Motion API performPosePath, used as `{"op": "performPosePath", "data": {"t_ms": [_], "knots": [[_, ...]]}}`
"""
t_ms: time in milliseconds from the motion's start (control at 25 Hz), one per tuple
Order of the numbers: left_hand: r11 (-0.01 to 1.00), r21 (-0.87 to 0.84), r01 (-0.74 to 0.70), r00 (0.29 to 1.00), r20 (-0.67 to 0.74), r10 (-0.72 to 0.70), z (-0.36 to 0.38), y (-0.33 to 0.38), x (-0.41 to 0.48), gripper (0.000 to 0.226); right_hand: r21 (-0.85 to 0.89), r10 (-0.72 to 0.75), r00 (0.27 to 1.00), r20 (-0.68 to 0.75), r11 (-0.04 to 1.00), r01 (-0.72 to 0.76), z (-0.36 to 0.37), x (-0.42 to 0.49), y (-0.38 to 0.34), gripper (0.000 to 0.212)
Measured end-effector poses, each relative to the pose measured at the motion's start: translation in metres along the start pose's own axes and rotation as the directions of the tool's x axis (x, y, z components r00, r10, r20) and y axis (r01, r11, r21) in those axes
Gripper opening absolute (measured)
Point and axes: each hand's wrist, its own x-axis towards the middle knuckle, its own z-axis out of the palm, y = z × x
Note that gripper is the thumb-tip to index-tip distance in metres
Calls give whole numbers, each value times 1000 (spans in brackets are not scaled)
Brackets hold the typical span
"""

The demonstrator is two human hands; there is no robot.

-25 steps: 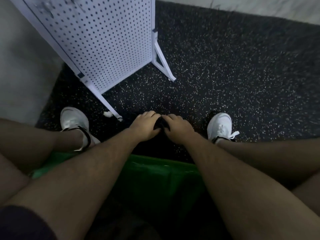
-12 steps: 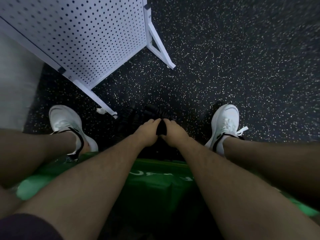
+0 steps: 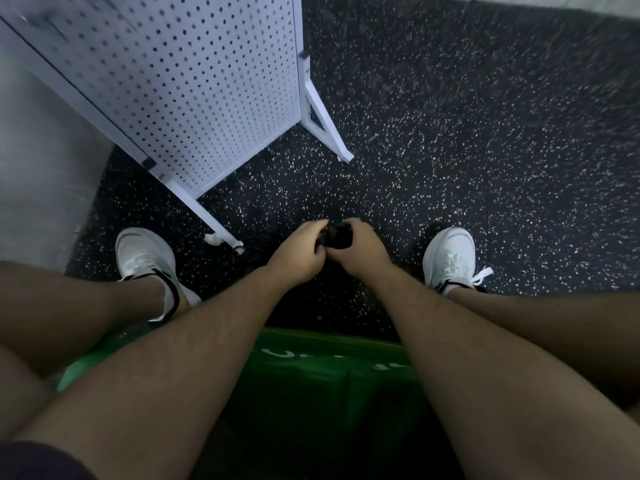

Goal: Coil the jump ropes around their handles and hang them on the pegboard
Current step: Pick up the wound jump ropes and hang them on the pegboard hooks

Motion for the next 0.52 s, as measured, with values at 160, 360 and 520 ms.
{"op": "performPosePath", "data": {"t_ms": [160,360,520], "knots": [[996,-16,-90,977,-194,85,-47,36,-8,54,133,-71,984,-165,987,94,-68,-5,-58,71],[957,-48,-287,884,-397,246,-140,115,-25,61,271,-277,900,-337,887,375,-165,-40,-165,55],[921,71,-383,802,-469,369,-234,169,-59,69,468,-283,850,-445,736,490,-238,-74,-241,62]]}}
